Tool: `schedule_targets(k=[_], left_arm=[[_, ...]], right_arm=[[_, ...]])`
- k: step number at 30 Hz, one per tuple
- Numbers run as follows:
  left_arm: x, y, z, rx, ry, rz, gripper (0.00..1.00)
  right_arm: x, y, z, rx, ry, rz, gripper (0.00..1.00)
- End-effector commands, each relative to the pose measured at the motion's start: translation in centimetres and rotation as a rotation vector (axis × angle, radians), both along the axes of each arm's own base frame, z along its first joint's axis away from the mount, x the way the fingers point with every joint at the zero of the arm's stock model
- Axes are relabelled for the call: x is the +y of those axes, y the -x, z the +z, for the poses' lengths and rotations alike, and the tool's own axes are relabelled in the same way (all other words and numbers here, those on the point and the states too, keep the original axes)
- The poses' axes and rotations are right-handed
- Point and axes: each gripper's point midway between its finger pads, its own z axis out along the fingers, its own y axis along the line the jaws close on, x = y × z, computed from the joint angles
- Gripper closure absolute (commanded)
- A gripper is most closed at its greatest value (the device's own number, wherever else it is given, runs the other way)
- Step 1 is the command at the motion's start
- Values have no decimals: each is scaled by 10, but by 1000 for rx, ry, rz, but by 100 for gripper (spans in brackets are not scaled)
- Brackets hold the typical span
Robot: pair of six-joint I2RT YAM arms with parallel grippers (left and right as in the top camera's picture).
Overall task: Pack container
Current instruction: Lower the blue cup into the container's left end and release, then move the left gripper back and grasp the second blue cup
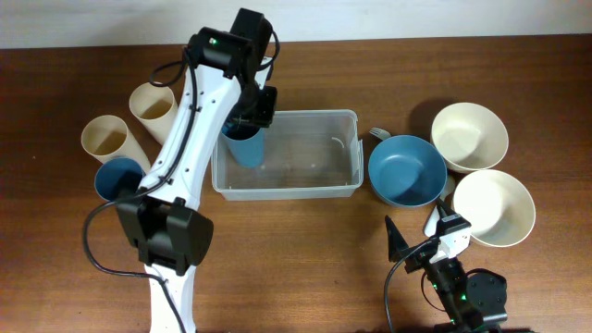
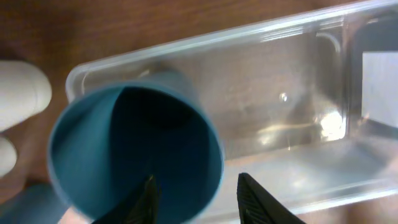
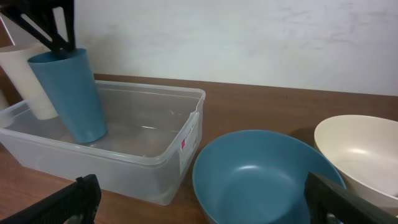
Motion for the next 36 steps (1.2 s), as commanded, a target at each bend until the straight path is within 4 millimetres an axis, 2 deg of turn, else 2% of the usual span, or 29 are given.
schedule_targets(k=[1, 5, 10, 14, 16, 20, 26, 29, 33, 34, 36], left_arm=[[10, -1, 16, -28, -35, 13, 57], [37, 4, 38, -50, -89, 123, 57], [71, 3, 65, -107, -57, 205, 56], [93, 6, 77, -119, -10, 258, 56], [104, 13, 80, -112, -10, 282, 57], [121, 41, 75, -58, -34, 314, 56], [156, 88, 66, 3, -149, 429, 56], [167, 106, 64, 15, -169, 468, 56], [183, 114, 58, 12, -212, 502, 50], [188, 114, 54, 12, -224, 512, 40], [194, 111, 44, 17, -222, 533, 35]], right_arm=[[1, 0, -3, 4, -7, 3, 1], [1, 0, -3, 4, -7, 4, 1], [1, 0, -3, 4, -7, 4, 1], [1, 0, -3, 4, -7, 3, 1], [1, 0, -3, 4, -7, 3, 1], [1, 0, -3, 4, -7, 3, 1], [1, 0, -3, 4, -7, 4, 1], [1, 0, -3, 4, -7, 4, 1], [1, 0, -3, 4, -7, 4, 1], [1, 0, -3, 4, -7, 3, 1], [1, 0, -3, 4, -7, 4, 1]])
